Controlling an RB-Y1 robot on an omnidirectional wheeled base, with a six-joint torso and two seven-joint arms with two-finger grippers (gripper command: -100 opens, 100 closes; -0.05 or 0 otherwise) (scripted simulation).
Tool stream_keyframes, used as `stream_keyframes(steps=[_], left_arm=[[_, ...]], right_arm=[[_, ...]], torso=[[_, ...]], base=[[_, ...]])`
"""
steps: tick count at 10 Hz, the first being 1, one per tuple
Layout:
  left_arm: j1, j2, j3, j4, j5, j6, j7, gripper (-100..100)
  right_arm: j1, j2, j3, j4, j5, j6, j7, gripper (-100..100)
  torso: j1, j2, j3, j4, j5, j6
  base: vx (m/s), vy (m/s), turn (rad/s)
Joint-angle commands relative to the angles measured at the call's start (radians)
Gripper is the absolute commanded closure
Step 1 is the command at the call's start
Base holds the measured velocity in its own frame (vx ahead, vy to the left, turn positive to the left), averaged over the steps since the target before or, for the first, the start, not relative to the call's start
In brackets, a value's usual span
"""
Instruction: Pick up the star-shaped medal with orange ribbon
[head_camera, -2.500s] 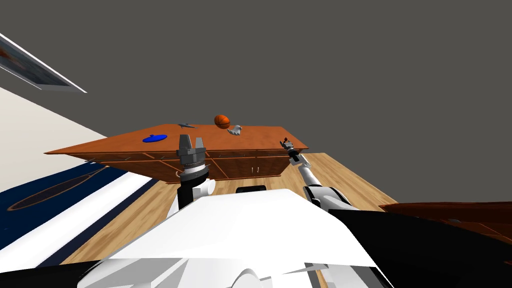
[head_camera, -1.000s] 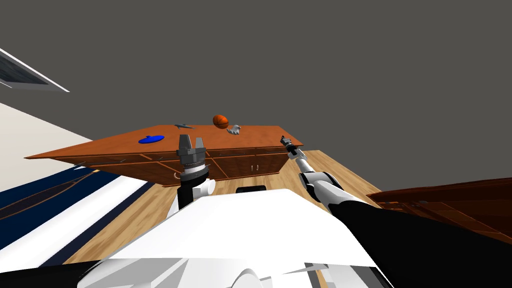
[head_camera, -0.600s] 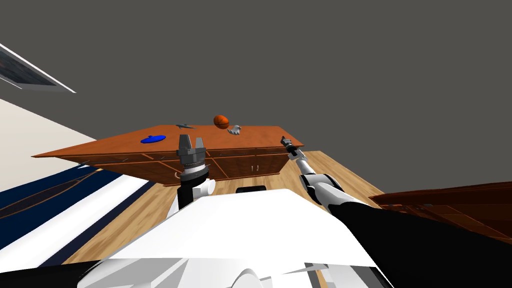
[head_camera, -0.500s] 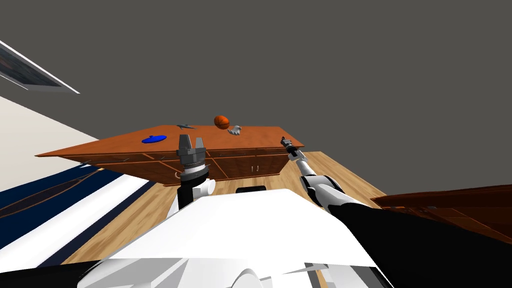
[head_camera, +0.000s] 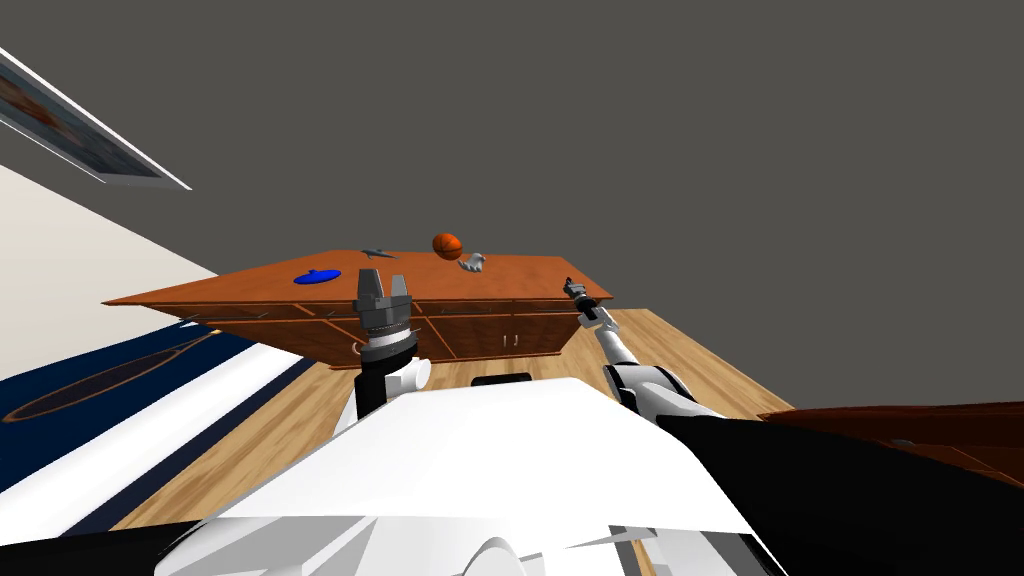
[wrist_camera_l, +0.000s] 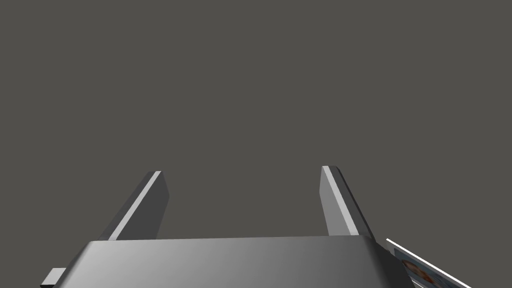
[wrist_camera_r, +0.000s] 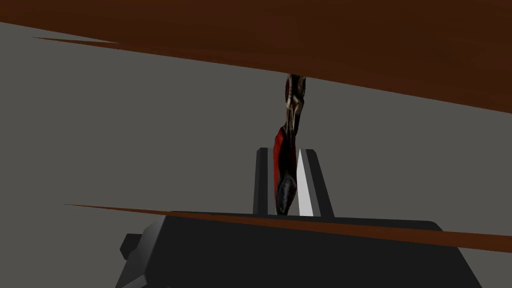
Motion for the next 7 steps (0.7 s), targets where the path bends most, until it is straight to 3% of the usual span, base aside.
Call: stream_keyframes(steps=[1,2,4,5,6,7], left_arm=[[0.0,0.0,0.0,0.0,0.0,0.0,0.0,0],[0.0,0.0,0.0,0.0,0.0,0.0,0.0,0],[0.0,0.0,0.0,0.0,0.0,0.0,0.0,0],[0.0,0.0,0.0,0.0,0.0,0.0,0.0,0],[0.0,0.0,0.0,0.0,0.0,0.0,0.0,0],[0.0,0.0,0.0,0.0,0.0,0.0,0.0,0]], right_arm=[[0.05,0.003,0.0,-0.05,0.003,0.013,-0.006,100],[0.078,0.016,-0.024,-0.085,0.019,0.039,-0.024,100],[0.13,0.016,-0.024,-0.149,0.019,0.039,-0.024,100],[0.167,0.029,-0.048,-0.187,0.036,0.065,-0.042,100],[0.203,0.029,-0.048,-0.229,0.036,0.065,-0.042,100],[0.21,0.029,-0.048,-0.254,0.036,0.065,-0.042,100]], torso=[[0.0,0.0,0.0,0.0,0.0,0.0],[0.0,0.001,-0.001,-0.002,-0.002,0.001],[-0.003,0.0,-0.003,-0.006,-0.005,0.002],[-0.003,0.001,-0.003,-0.007,-0.006,0.003],[-0.004,0.0,-0.004,-0.008,-0.007,0.003],[-0.005,0.0,-0.005,-0.01,-0.009,0.004]], base=[[0.022,-0.012,0.015],[0.039,-0.019,0.095],[0.031,-0.017,0.031],[0.037,-0.014,0.105],[0.038,-0.024,0.063],[0.016,-0.014,-0.009]])
